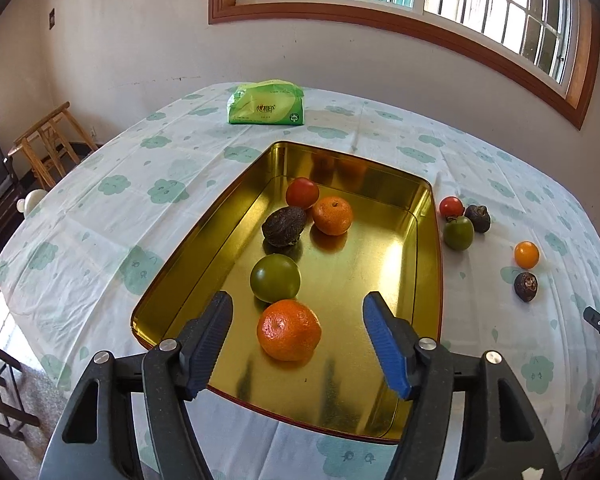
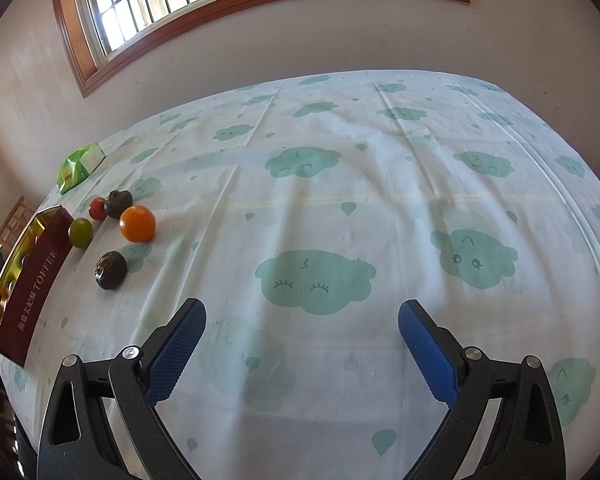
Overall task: Organize fruits
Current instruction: 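Lower mandarin into tray and open left gripper while right gripper grasps dark brown fruit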
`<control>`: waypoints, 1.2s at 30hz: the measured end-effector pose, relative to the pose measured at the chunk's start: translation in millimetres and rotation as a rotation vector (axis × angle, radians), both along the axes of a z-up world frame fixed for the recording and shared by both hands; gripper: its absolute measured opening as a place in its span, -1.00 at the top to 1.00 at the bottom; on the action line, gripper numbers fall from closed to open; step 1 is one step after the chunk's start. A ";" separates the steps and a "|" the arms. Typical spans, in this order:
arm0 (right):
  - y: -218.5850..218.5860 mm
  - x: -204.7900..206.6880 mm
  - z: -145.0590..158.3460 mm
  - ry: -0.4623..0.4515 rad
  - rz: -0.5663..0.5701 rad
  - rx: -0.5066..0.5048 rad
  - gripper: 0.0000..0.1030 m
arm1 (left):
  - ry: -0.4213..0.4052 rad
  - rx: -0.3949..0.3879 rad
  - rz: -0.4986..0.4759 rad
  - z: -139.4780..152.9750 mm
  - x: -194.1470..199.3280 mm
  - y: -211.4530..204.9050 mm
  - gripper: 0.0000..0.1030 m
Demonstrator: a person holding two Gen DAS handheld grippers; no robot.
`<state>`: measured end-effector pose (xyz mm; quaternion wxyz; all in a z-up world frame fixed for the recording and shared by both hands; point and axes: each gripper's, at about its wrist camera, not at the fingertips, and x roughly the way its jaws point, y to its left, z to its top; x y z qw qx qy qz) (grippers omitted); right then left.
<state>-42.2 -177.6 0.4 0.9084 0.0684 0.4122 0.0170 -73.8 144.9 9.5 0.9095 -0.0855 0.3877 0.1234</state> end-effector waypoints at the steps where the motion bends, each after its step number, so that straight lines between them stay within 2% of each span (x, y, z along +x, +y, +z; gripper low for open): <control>1: 0.9 1.0 0.3 0.000 -0.001 -0.001 -0.88 | -0.019 0.006 0.001 3.4 -2.6 -0.6 -0.34; 4: 4.1 -3.5 1.2 -0.013 -0.006 -0.017 -0.88 | -0.071 0.016 0.005 11.8 -11.9 -2.1 -0.50; 7: 19.0 -13.6 4.4 -0.034 0.044 0.037 -0.88 | -0.108 0.018 -0.006 16.2 -21.5 -4.3 -0.52; 13: 66.2 -15.2 8.5 -0.032 0.227 0.111 -0.88 | -0.114 0.030 -0.017 16.1 -32.4 -7.7 -0.60; 18: 89.1 -15.4 10.4 -0.023 0.311 0.093 -0.80 | -0.119 0.024 -0.025 15.0 -40.1 -8.2 -0.60; 23: 94.9 -21.3 7.5 -0.001 0.345 0.029 -0.56 | -0.117 0.019 -0.037 15.1 -42.6 -9.0 -0.60; 30: 92.5 -28.2 8.0 0.023 0.340 -0.009 -0.37 | -0.122 0.020 -0.055 15.1 -43.7 -11.9 -0.61; 32: 93.9 -35.4 9.4 0.029 0.345 -0.037 -0.08 | -0.120 0.018 -0.058 14.3 -43.2 -12.1 -0.63; 34: 98.0 -43.8 12.8 0.032 0.357 -0.060 0.06 | -0.118 0.014 -0.058 13.3 -43.3 -11.0 -0.63; 35: 101.3 -50.3 13.9 0.036 0.365 -0.067 0.22 | -0.115 0.011 -0.058 12.6 -43.0 -10.3 -0.64; 36: 105.3 -57.6 16.5 0.033 0.367 -0.076 0.26 | -0.113 0.008 -0.057 12.1 -42.9 -9.5 -0.64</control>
